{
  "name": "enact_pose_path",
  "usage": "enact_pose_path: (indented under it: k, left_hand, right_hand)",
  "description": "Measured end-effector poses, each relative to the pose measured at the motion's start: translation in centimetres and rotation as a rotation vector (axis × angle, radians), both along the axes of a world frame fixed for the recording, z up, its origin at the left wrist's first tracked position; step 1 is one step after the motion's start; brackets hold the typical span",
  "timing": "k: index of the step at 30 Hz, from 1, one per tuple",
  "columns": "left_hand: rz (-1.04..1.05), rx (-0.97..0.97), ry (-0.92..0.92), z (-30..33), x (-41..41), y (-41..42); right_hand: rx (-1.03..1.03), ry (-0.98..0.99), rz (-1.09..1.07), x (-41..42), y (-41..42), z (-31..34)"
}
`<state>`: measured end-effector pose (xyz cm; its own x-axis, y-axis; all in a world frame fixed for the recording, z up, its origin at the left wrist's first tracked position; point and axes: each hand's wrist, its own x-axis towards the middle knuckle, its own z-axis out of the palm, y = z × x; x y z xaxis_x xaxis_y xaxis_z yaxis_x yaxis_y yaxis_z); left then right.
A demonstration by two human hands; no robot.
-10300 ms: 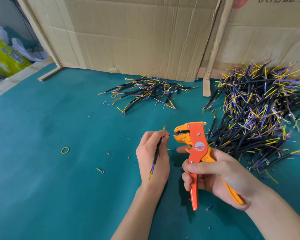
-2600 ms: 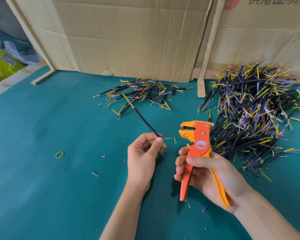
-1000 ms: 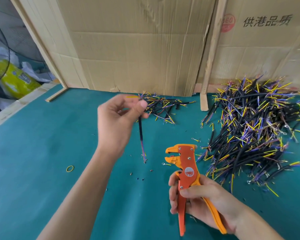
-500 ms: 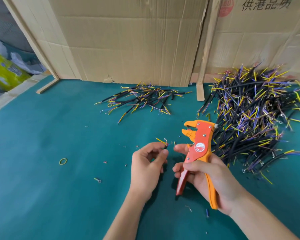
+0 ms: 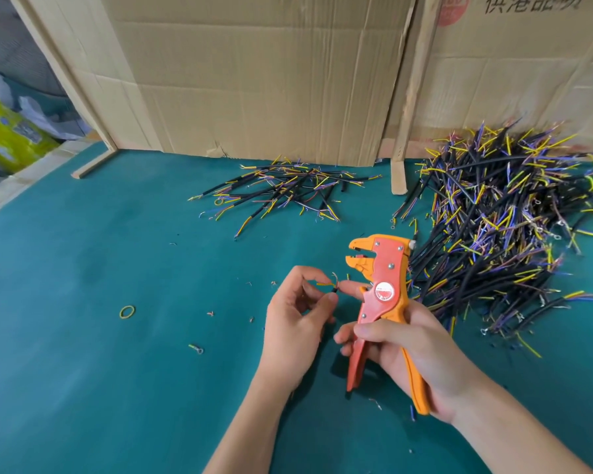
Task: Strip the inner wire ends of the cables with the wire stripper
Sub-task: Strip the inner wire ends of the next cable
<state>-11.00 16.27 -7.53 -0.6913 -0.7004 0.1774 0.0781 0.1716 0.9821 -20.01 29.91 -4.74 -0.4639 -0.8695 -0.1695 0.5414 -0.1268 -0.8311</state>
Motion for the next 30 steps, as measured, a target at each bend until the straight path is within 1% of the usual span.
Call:
enact_pose_path:
  k: [2, 6, 9, 14, 17, 22, 30]
  left_hand:
    - [0.037, -0.006, -0.003, -0.1, 0.0, 0.1]
    - [0.136, -0.079, -0.024, -0.2, 0.0, 0.4]
    - [0.244, -0.053, -0.013, -0.2, 0.1, 0.5]
    - [0.367, -0.018, 0.023, 0.0, 0.2, 0.5]
    - [0.366, 0.000, 0.046, 0.2, 0.3, 0.6]
    - [0.323, -0.009, 0.024, 0.2, 0.4, 0.6]
    - [0.297, -0.037, -0.023, 0.2, 0.4, 0.7]
  right_hand:
    - [0.003, -0.006, -0.001, 0.1, 0.0, 0.0]
    - [0.012, 0.008, -0.006, 0.1, 0.0, 0.0]
    - [0.026, 0.008, -0.012, 0.2, 0.0, 0.1]
    - [0.134, -0.115, 0.063, 0.1, 0.2, 0.5]
    - [0.144, -0.183, 0.131, 0.2, 0.3, 0.6]
    - [0.119, -0.223, 0.145, 0.3, 0.4, 0.6]
    - [0.114, -0.167, 0.214, 0.0, 0.6, 1.0]
